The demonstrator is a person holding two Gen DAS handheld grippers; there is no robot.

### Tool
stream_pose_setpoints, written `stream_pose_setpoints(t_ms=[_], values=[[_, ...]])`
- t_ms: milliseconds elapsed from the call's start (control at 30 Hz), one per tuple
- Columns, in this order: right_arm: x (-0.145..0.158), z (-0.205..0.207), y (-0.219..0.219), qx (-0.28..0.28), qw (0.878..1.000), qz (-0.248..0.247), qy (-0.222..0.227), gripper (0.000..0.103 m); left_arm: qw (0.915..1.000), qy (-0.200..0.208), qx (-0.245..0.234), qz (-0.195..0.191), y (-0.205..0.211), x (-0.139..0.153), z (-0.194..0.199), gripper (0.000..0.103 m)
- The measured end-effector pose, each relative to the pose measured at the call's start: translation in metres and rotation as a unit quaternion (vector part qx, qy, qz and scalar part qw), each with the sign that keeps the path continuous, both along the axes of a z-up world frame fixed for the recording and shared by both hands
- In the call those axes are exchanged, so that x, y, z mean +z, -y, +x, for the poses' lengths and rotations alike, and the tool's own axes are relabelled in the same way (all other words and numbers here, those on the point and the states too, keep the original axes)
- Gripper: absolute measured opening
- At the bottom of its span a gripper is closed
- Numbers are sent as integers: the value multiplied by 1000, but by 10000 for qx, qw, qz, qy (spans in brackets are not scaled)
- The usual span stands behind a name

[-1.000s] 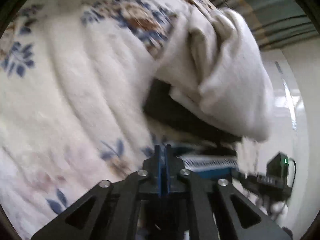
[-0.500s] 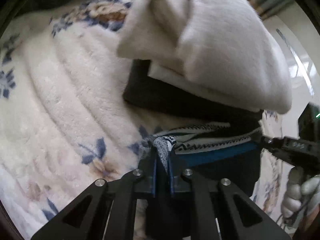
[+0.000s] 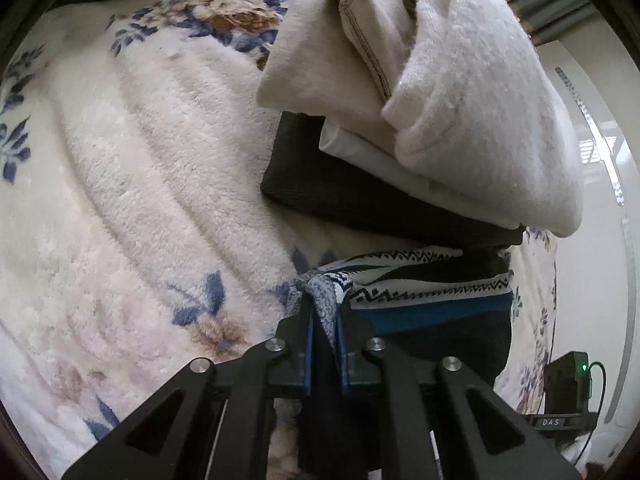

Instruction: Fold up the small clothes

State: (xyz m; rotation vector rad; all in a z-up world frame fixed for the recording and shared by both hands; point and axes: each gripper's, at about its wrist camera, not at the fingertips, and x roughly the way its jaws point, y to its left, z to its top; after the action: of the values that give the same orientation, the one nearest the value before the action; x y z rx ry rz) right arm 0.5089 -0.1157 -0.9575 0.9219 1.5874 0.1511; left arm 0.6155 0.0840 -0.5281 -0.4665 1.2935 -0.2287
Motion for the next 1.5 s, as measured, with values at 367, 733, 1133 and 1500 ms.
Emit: stream_pose_setpoints(t_ms=[367,733,1133,1500], values=[[54,48,6,42,9917,-978,837,47,9999,46,-130,-63,4,6,1,8],[16,179,-44,76,9917,-972,835,6,9997,41,-181,-130,6,-5,7,8],[52,140,-38,538,9897,-1123,706,56,9970,1,50,-773,-16,19,-17,25],[-8,-48,-39,-239,9985,-359,-343,40,9973,-234,278,-638,13,0,-82,11]])
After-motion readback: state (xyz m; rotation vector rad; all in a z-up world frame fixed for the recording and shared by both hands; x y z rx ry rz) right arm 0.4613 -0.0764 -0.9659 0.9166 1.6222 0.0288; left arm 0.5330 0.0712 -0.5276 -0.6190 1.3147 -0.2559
